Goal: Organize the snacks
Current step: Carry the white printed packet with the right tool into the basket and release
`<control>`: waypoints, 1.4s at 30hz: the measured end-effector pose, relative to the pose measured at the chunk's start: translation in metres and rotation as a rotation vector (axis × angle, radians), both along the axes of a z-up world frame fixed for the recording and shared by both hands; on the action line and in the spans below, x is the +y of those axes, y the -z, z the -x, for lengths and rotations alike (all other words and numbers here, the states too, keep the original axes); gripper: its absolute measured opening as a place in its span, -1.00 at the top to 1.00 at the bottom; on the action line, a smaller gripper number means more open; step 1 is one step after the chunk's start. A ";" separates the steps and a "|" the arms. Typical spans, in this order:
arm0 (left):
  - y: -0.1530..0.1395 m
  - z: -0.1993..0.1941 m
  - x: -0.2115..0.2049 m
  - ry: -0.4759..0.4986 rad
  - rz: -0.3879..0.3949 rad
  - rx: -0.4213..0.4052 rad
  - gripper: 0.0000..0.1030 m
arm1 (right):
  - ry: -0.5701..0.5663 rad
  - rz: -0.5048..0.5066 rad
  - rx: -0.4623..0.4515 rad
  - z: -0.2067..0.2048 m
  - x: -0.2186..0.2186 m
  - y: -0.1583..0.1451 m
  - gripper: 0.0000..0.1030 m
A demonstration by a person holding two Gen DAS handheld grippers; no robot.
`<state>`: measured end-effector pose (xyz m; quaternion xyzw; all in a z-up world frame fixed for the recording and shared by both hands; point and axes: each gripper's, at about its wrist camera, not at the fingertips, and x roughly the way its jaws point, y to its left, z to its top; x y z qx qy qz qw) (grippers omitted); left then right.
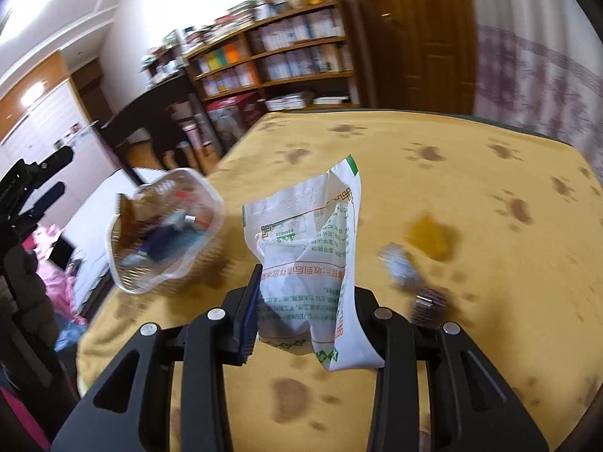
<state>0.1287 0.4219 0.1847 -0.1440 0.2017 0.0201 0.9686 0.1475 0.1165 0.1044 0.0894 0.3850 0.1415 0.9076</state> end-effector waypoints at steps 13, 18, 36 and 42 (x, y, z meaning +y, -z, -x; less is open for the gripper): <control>-0.004 0.004 0.032 -0.034 0.071 -0.021 -0.67 | -0.169 0.015 0.046 -0.061 0.124 -0.010 0.28; -0.005 0.002 0.032 -0.040 0.066 -0.020 -0.67 | -0.224 -0.066 0.082 -0.077 0.145 -0.005 0.06; -0.009 0.004 0.019 -0.017 0.047 -0.029 -0.68 | -0.086 -0.138 0.124 -0.074 0.088 0.013 -0.11; -0.009 0.005 0.011 -0.001 0.036 -0.028 -0.68 | -0.056 -0.111 0.111 -0.065 0.067 0.015 -0.11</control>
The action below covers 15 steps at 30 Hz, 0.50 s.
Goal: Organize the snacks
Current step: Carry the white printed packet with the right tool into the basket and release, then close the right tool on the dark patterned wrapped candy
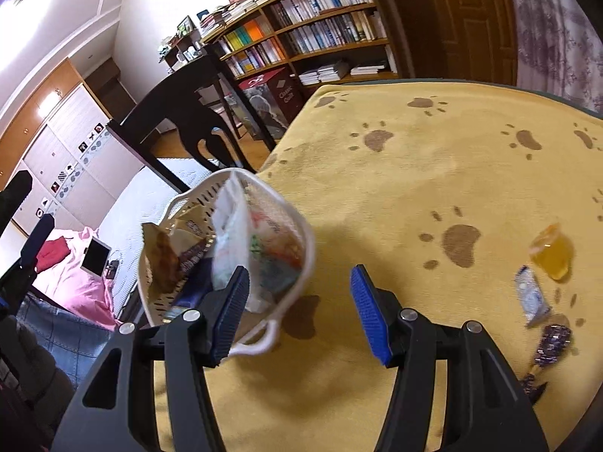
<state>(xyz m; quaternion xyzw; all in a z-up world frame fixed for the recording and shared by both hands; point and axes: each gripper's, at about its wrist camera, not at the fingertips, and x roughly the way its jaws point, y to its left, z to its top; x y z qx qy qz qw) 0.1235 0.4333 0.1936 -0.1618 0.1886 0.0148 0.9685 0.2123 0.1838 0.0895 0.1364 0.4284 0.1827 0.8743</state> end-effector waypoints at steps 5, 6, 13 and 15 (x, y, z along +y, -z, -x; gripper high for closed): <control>0.001 -0.002 -0.014 0.029 -0.023 0.007 -0.71 | 0.053 0.012 -0.003 0.008 -0.034 -0.001 -0.11; 0.001 -0.003 -0.017 0.035 -0.029 0.008 -0.72 | 0.067 0.013 -0.002 0.009 -0.042 -0.001 -0.11; 0.003 -0.004 -0.041 0.075 -0.067 0.014 -0.74 | 0.158 0.033 0.007 0.021 -0.101 0.002 -0.11; 0.004 -0.006 -0.044 0.082 -0.074 0.018 -0.74 | 0.183 0.042 0.015 0.024 -0.117 0.003 -0.11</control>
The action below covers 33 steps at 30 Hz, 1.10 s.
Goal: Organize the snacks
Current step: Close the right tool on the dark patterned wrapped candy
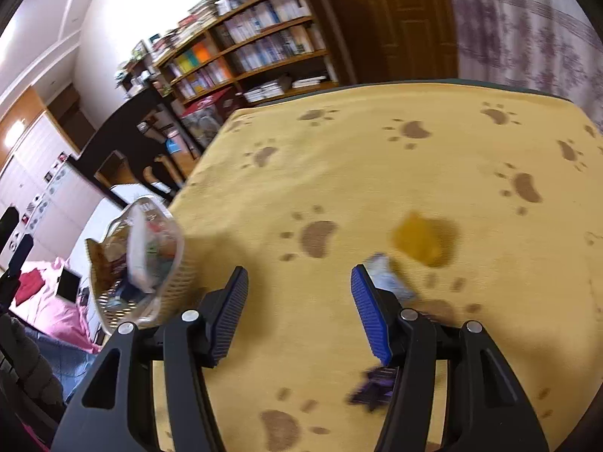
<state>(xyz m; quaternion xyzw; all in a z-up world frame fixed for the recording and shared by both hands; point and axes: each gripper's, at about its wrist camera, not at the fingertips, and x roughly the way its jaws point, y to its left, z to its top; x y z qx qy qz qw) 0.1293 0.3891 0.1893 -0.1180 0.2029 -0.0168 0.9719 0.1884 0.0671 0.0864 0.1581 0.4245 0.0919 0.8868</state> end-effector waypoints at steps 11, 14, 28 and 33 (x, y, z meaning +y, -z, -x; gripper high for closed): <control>0.005 -0.002 -0.021 0.047 -0.040 0.009 -0.75 | 0.070 0.081 0.086 0.015 -0.041 0.024 -0.09; 0.006 -0.002 -0.024 0.053 -0.045 0.011 -0.75 | 0.069 0.107 0.095 0.018 -0.039 0.031 0.00; 0.013 -0.003 -0.048 0.100 -0.088 0.029 -0.75 | 0.108 0.166 0.177 0.000 -0.036 0.065 0.16; 0.020 -0.007 -0.063 0.127 -0.116 0.046 -0.75 | 0.100 0.212 0.148 0.005 -0.034 0.066 0.31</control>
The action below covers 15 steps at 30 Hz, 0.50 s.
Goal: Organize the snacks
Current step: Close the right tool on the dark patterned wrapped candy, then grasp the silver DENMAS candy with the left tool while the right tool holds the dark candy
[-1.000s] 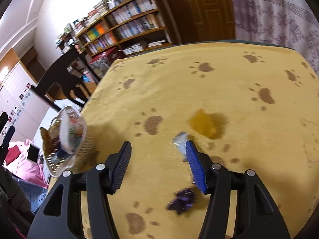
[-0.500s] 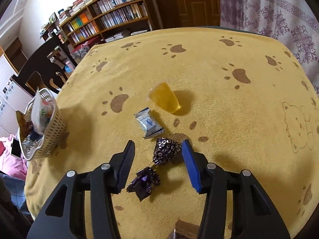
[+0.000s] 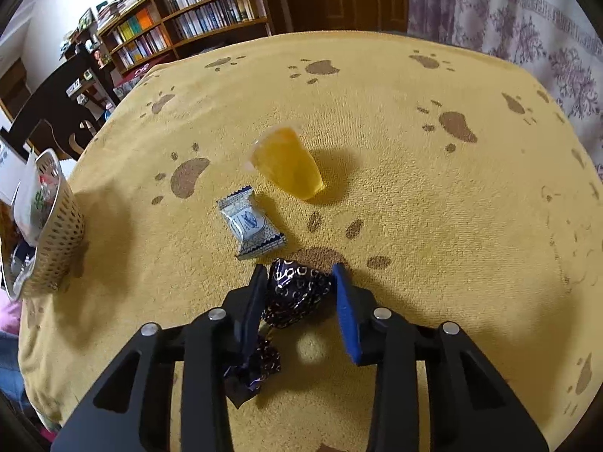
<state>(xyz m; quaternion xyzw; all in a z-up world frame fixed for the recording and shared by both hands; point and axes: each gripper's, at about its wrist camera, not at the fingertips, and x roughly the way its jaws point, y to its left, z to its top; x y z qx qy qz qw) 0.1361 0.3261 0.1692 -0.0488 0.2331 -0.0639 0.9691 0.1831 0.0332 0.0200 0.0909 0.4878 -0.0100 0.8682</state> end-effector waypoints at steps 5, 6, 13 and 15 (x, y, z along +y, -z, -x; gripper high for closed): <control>0.010 -0.002 -0.020 0.031 -0.036 0.016 -0.75 | 0.012 0.005 -0.031 0.014 -0.010 -0.001 0.33; 0.013 -0.002 -0.027 0.039 -0.045 0.020 -0.75 | 0.018 0.005 -0.039 0.017 -0.014 -0.001 0.33; 0.035 -0.005 -0.071 0.103 -0.114 0.058 -0.75 | 0.113 -0.026 -0.089 0.040 -0.061 -0.001 0.33; 0.043 -0.007 -0.083 0.124 -0.130 0.073 -0.75 | 0.139 -0.043 -0.097 0.045 -0.072 0.001 0.33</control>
